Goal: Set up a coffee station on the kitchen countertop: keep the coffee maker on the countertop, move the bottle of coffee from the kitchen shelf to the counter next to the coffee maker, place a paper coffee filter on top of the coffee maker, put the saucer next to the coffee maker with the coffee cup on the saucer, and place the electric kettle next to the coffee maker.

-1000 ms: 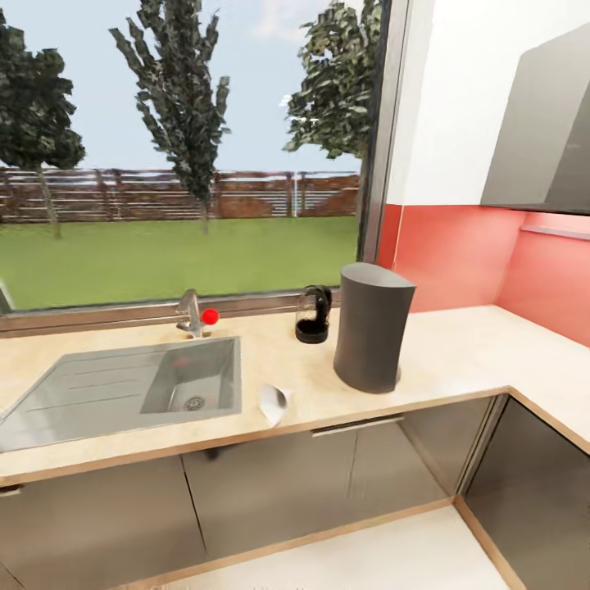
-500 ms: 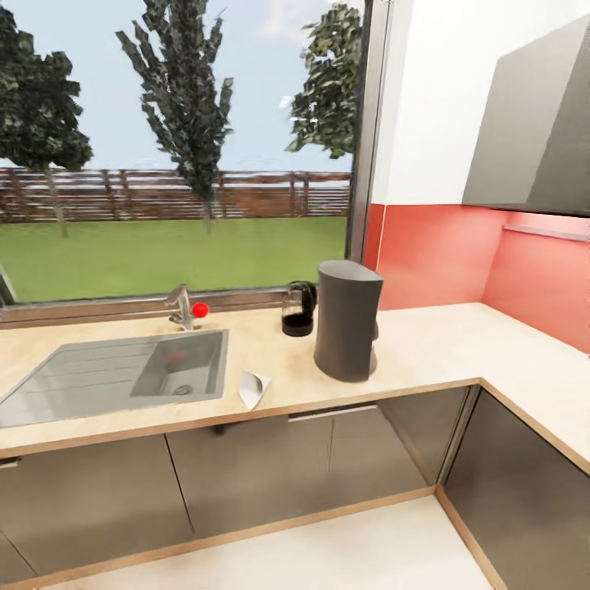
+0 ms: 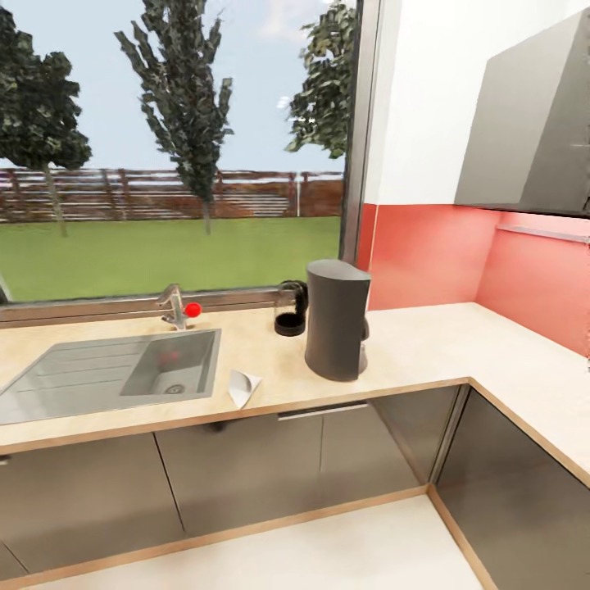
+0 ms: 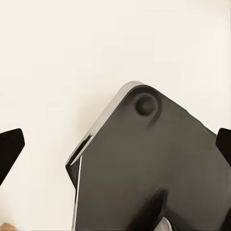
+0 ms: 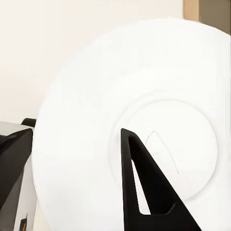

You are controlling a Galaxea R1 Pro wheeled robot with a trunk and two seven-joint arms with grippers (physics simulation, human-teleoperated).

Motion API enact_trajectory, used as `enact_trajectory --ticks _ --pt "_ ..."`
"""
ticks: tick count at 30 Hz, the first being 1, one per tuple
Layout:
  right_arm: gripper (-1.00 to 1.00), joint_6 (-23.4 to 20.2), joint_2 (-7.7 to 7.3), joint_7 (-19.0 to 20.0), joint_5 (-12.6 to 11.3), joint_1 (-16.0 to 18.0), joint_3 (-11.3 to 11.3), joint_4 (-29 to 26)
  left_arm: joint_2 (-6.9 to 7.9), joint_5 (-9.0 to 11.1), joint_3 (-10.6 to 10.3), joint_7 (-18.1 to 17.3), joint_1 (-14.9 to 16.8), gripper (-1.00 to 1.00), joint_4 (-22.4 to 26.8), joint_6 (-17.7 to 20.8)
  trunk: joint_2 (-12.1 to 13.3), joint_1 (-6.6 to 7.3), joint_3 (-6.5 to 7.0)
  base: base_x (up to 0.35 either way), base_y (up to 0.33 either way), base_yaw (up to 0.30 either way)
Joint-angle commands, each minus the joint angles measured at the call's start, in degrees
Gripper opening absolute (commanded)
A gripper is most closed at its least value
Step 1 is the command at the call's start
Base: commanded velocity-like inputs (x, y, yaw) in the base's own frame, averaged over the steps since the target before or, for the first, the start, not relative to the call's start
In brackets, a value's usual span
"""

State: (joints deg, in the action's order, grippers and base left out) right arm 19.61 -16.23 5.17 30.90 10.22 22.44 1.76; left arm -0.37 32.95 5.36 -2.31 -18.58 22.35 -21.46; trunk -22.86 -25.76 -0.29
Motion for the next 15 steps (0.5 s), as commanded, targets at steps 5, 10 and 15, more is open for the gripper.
enact_trajectory --ticks 5,10,15 --pt "-1.0 0.4 -0.37 0.1 0.2 0.1 0.5 0.2 -0.06 0.4 0.2 -0.2 -0.1 1.0 0.1 0.0 -0.1 -0.03 -0.03 0.0 -0.304 0.0" --pt "-1.0 0.6 -0.43 0.1 0.3 0.1 0.5 0.2 -0.08 0.4 0.2 -0.2 -0.1 1.0 0.0 -0.1 -0.1 -0.03 -0.03 0.0 -0.082 0.0" --pt "-1.0 0.7 -0.14 0.2 0.4 0.1 0.4 0.3 0.05 0.8 0.2 -0.2 -0.1 1.0 0.0 -0.2 -0.1 -0.03 -0.03 0.0 -0.006 0.0"
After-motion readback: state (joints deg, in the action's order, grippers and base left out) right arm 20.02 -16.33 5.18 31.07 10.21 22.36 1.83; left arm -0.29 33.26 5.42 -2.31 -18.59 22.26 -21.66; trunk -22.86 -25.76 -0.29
